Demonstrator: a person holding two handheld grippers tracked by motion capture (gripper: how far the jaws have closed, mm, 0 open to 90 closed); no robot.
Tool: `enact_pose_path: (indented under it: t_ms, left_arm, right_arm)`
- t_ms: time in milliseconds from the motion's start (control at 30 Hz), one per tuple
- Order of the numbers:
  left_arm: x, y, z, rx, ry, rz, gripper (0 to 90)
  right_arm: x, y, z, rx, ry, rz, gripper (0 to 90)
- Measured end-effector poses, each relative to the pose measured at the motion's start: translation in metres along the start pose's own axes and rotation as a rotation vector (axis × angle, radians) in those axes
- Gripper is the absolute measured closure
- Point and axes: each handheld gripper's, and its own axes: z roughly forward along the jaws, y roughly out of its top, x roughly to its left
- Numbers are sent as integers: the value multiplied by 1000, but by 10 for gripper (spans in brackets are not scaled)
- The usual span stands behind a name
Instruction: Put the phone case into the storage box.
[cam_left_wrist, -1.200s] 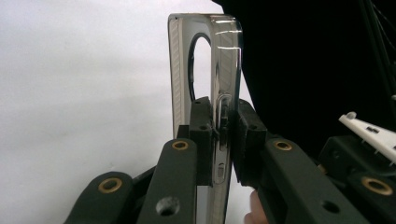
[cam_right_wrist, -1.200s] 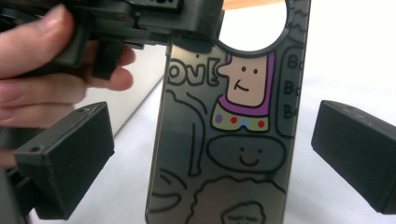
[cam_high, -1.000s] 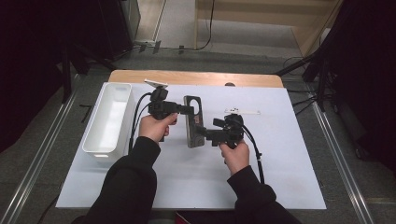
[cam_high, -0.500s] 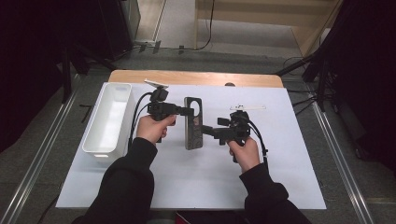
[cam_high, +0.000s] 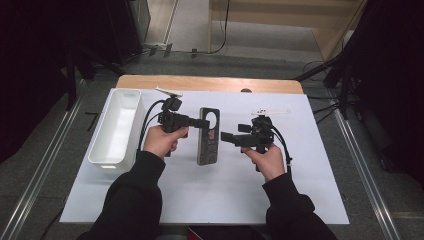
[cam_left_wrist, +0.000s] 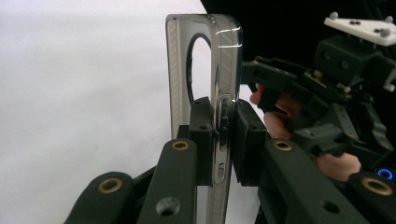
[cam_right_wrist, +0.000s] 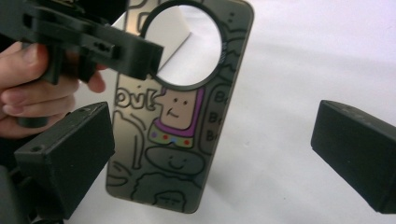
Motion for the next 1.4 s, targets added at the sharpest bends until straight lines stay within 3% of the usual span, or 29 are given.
enact_pose_path:
  t_ms: [167, 267, 433, 633, 1167, 1300, 1400]
  left_arm:
    - [-2, -3, 0, 22, -4, 24, 800]
    - [-3, -6, 0, 29, -5, 45, 800]
    - [-2, -12, -2, 33, -16, 57, 800]
    - [-5, -20, -4, 36, -56, 82, 799]
    - [-14, -35, 1, 73, -110, 163, 799]
    - [-15, -37, 0, 81, -112, 190, 799]
    - [-14, -38, 0, 81, -117, 191, 799]
  right_arm:
    - [-1, 0, 1, 6, -2, -6, 0]
    - [-1, 1, 1, 4, -23, 0, 66]
    - [0, 1, 3, 11, -18, -6, 66]
    - [4, 0, 6, 15, 17, -49, 66]
    - [4, -2, 9, 20, 22, -64, 67]
    - [4, -3, 10, 25, 3, -64, 67]
    - [4, -4, 12, 29, 4, -63, 67]
